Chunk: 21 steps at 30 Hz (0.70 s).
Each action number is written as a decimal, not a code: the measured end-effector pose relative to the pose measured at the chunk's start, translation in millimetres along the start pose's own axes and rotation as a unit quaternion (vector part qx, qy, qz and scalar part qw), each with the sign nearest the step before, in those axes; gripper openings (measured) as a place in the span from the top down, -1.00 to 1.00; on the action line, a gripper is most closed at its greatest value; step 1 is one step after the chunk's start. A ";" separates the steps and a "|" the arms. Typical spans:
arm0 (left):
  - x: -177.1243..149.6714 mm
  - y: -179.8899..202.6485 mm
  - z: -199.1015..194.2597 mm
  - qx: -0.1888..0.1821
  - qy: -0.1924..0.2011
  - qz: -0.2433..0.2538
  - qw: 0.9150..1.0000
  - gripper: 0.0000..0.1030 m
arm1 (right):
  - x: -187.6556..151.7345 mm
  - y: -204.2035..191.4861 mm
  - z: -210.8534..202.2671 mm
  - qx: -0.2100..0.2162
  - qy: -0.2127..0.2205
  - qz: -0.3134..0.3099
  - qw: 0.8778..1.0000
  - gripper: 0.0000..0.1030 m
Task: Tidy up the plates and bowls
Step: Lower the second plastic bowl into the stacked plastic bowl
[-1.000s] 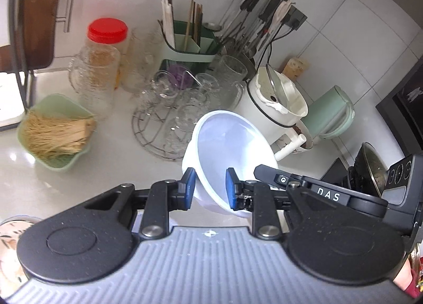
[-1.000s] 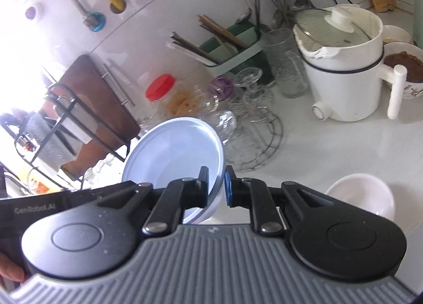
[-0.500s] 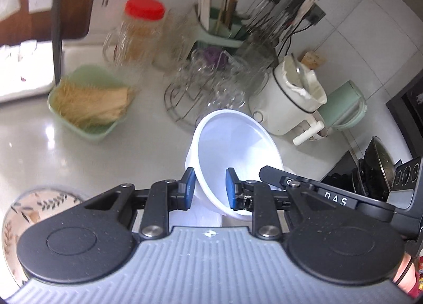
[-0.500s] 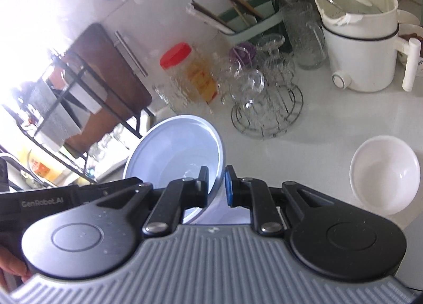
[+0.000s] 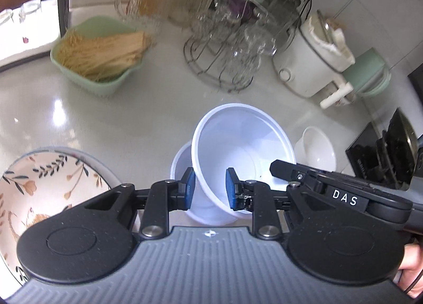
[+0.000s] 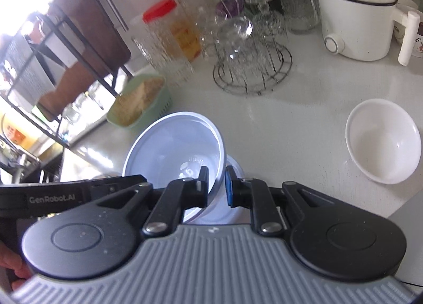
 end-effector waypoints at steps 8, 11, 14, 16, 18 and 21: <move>-6.8 -7.1 24.9 0.014 -0.025 -0.001 1.000 0.44 | -11.4 4.8 18.9 -0.014 -0.023 0.000 1.000 0.67; -4.9 -7.1 27.0 0.018 -0.025 0.001 1.000 0.44 | -12.6 6.3 21.1 -0.014 -0.025 0.001 1.000 0.67; -2.0 -7.5 27.2 0.022 -0.024 0.004 0.999 0.44 | -11.9 7.4 22.3 -0.013 -0.026 0.003 1.000 0.67; 0.8 -6.3 27.9 0.026 -0.025 0.006 0.999 0.44 | -10.5 7.8 22.2 -0.014 -0.025 0.004 1.000 0.67; 2.7 -7.7 26.6 0.032 -0.025 0.002 0.999 0.42 | -10.2 8.2 21.6 -0.016 -0.027 0.005 1.000 0.67; 6.9 -10.4 21.3 0.039 -0.022 -0.004 0.999 0.25 | -8.2 8.0 17.5 -0.020 -0.023 0.005 1.000 0.66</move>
Point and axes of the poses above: each gripper's, at about its wrist camera, not at the fingertips, and z roughly the way its jaws point, y to its right, x to its top, the point moved 8 cm from there along z, roughly the way its jaws point, and after that the axes turned 10 degrees about -y, right-handed, at the moved point
